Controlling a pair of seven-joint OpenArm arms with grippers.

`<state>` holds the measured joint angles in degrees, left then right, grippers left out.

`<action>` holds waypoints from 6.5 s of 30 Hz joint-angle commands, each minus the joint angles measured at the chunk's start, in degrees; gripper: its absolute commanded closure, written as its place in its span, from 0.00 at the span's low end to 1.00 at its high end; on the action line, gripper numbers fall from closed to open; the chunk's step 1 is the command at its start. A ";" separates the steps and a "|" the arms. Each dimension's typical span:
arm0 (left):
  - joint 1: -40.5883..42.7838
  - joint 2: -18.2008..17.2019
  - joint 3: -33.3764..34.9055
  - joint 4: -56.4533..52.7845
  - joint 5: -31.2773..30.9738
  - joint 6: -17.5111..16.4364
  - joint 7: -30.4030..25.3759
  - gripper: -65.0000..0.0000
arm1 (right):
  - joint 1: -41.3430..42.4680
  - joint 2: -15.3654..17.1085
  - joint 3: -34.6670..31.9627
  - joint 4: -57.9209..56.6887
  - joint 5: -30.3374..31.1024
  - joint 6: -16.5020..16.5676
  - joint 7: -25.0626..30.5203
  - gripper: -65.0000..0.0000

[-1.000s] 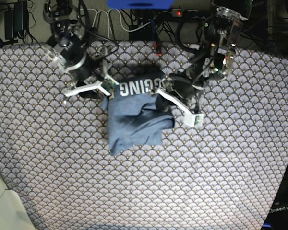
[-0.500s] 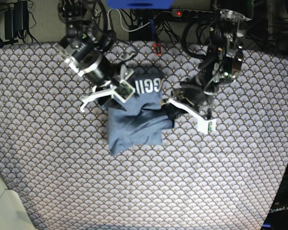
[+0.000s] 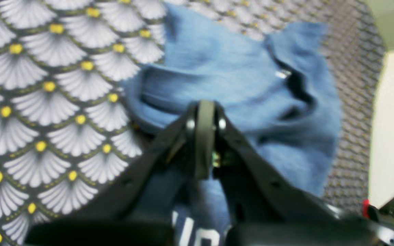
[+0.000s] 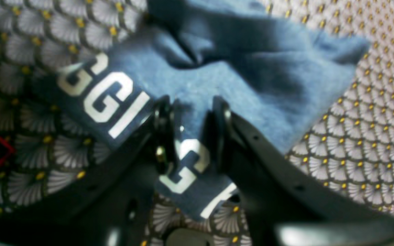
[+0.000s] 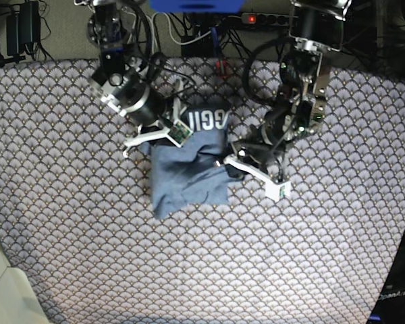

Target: Fold the T-shirt properly

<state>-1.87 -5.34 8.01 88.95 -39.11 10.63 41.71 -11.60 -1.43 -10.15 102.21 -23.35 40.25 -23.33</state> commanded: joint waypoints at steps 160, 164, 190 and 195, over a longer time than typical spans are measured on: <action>36.02 -25.64 18.06 3.40 9.18 5.41 -11.34 1.00 | -43.13 -4.24 29.80 4.73 0.72 -0.25 14.41 0.81; 31.71 -23.27 23.07 -5.39 9.09 5.41 -11.43 1.00 | -39.26 -2.39 31.12 -4.94 0.72 -0.25 14.50 0.81; 7.89 5.48 32.03 -80.29 -0.67 5.23 -47.30 1.00 | 3.46 12.73 33.41 -98.74 0.37 -21.22 55.82 0.81; 7.28 2.31 32.21 -80.46 -9.37 5.23 -46.33 1.00 | 3.11 8.77 32.61 -98.65 0.19 -24.91 53.71 0.81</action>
<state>5.41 -2.13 40.23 8.64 -48.38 14.79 -3.99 -8.34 6.44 22.37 3.33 -23.62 15.70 29.30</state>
